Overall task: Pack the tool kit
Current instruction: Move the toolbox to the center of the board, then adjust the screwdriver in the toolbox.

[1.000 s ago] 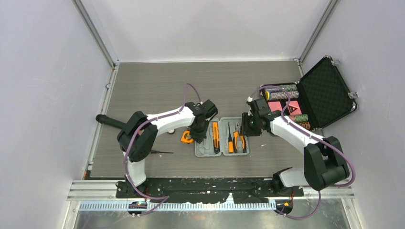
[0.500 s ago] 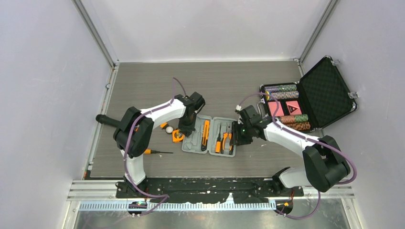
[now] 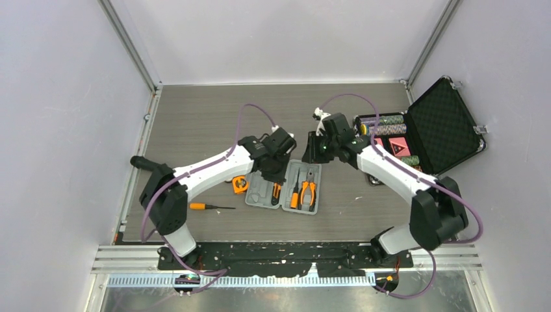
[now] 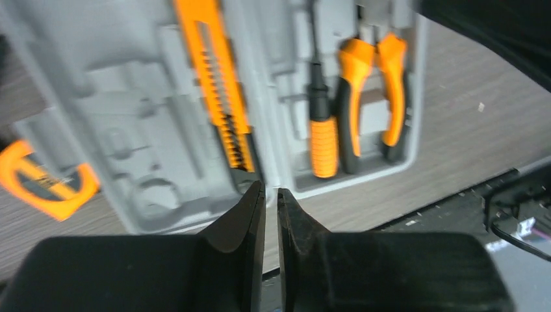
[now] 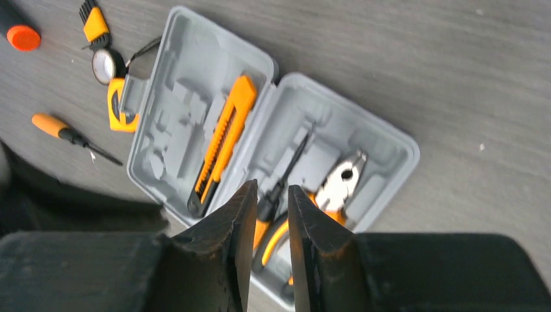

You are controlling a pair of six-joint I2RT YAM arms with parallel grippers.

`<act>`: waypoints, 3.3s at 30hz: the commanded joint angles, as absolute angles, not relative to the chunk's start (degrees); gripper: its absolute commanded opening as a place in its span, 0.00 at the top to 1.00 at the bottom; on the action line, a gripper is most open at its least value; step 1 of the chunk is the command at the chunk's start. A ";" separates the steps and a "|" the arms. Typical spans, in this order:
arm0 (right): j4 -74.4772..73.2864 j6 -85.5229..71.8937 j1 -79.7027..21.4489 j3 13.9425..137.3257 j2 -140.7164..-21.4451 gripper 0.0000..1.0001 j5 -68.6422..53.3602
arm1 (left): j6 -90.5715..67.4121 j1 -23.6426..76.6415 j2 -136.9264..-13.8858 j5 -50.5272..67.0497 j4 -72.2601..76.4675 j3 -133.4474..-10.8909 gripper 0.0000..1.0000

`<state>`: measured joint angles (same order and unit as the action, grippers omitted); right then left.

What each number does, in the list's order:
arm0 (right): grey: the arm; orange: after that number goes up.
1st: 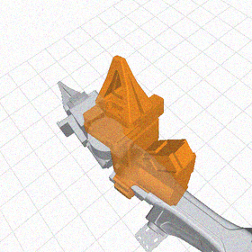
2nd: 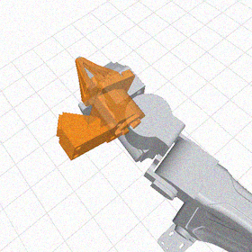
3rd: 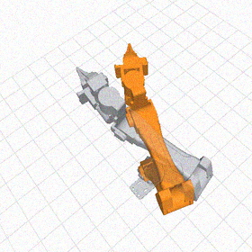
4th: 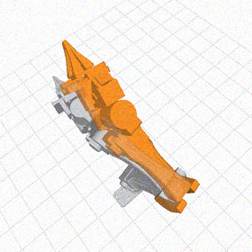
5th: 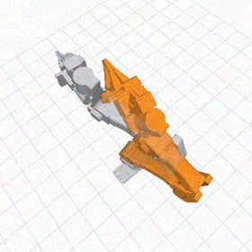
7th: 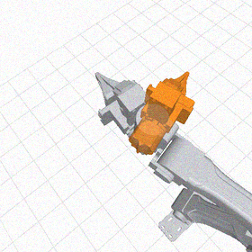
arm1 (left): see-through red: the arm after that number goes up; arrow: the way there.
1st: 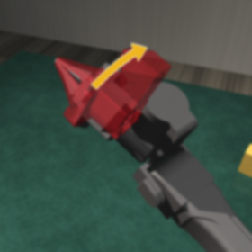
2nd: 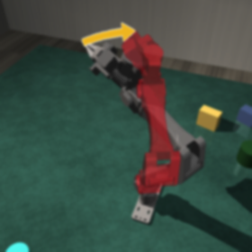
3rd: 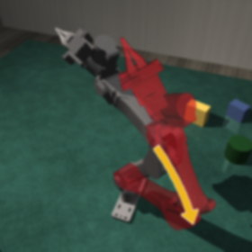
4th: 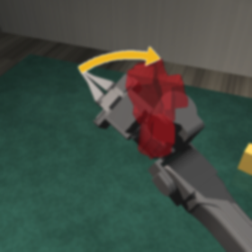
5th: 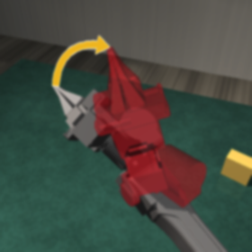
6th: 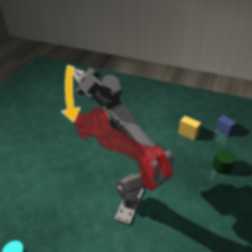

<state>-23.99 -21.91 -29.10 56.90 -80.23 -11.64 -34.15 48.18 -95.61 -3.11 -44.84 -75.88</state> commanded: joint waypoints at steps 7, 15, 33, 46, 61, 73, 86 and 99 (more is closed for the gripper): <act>-16.82 -22.02 -28.77 62.09 -92.72 0.72 -14.52 | -35.98 53.34 -105.46 6.90 -44.35 -83.00 0.90; -15.36 -22.73 -28.68 60.52 -95.70 0.72 -15.36 | -36.55 53.60 -108.38 9.56 -45.41 -83.99 0.89; -10.67 -24.90 -28.74 58.40 -99.01 0.80 -19.19 | -42.48 53.62 -114.95 9.71 -47.79 -83.94 0.88; -9.41 -26.21 -28.39 56.39 -99.98 0.86 -17.58 | -43.41 53.04 -115.17 8.83 -48.38 -83.41 0.90; -1.15 -31.11 -23.65 46.04 -104.00 0.95 -23.35 | -43.51 53.06 -116.13 9.12 -48.72 -84.01 0.90; -1.80 -32.11 -22.62 55.17 -94.78 0.87 -29.37 | -44.52 53.16 -106.03 0.92 -46.41 -84.56 0.85; -12.20 -31.64 -22.20 52.43 -88.96 0.77 -19.21 | -46.27 54.23 -109.10 8.13 -44.20 -84.52 0.77; -9.91 -33.31 -22.26 50.52 -93.44 0.75 -20.39 | -46.58 54.06 -114.69 8.47 -47.57 -86.78 0.76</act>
<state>-11.77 -32.29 -22.37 50.98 -92.68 -20.62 -46.24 53.89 -113.45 8.38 -45.78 -84.64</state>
